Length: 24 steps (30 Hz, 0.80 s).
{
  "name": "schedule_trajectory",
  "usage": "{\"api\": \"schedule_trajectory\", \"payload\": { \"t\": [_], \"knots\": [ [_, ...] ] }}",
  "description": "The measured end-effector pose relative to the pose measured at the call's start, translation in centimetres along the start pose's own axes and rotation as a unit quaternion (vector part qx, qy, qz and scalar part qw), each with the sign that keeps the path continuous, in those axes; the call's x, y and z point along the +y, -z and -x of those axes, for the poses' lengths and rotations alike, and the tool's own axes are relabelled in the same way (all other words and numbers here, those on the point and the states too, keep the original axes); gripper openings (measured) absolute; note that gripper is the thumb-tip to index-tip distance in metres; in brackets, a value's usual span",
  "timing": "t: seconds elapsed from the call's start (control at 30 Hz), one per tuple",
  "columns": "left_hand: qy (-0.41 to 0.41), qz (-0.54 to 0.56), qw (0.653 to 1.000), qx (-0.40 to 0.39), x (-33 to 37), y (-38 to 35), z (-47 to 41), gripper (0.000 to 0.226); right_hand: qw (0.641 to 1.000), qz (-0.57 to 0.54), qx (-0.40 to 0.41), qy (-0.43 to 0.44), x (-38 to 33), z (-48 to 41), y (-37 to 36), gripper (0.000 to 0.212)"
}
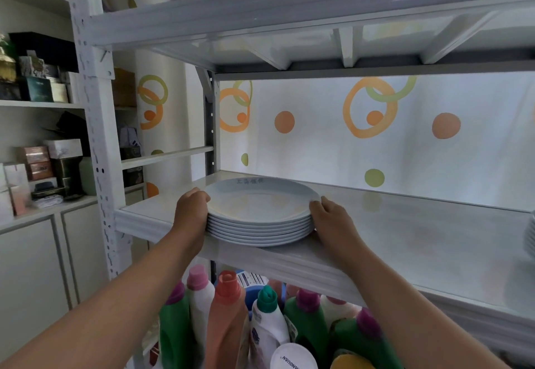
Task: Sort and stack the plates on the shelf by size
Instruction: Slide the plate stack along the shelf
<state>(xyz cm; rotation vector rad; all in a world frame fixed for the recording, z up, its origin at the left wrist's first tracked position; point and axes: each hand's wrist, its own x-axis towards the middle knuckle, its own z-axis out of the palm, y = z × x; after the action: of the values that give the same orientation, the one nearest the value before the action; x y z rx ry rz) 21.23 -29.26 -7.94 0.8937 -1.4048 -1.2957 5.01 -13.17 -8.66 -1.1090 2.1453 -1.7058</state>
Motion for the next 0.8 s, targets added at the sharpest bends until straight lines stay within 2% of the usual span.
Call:
{"api": "schedule_trajectory", "payload": {
  "t": [0.13,0.3,0.43,0.5,0.57,0.63,0.8],
  "knots": [
    [0.000,0.008,1.000,-0.018,-0.2,-0.2,-0.5,0.018,1.000,-0.012,0.017,0.007,0.2,-0.3,0.2,0.029],
    [0.027,0.022,0.998,-0.057,0.3,-2.3,-0.5,0.019,0.998,0.042,0.055,0.014,0.7,-1.6,1.8,0.032],
    [0.030,0.008,0.996,-0.083,0.0,-4.9,-1.2,0.041,0.996,0.036,0.084,-0.011,1.6,-2.9,3.5,0.033],
    [0.028,-0.001,0.993,-0.112,0.2,-6.1,-1.1,0.022,0.995,0.017,0.093,-0.022,2.1,-3.5,4.4,0.032],
    [0.027,-0.009,0.990,-0.136,0.4,-7.4,-1.3,0.013,0.994,-0.005,0.102,-0.036,2.6,-4.0,5.5,0.030],
    [0.012,-0.023,0.988,-0.154,0.2,-8.8,-1.8,0.026,0.992,-0.022,0.110,-0.050,2.9,-4.3,6.5,0.030],
    [0.026,-0.010,0.984,-0.174,0.2,-11.8,-2.4,0.017,0.989,-0.038,0.130,-0.065,3.8,-4.9,8.7,0.028]
  ]
}}
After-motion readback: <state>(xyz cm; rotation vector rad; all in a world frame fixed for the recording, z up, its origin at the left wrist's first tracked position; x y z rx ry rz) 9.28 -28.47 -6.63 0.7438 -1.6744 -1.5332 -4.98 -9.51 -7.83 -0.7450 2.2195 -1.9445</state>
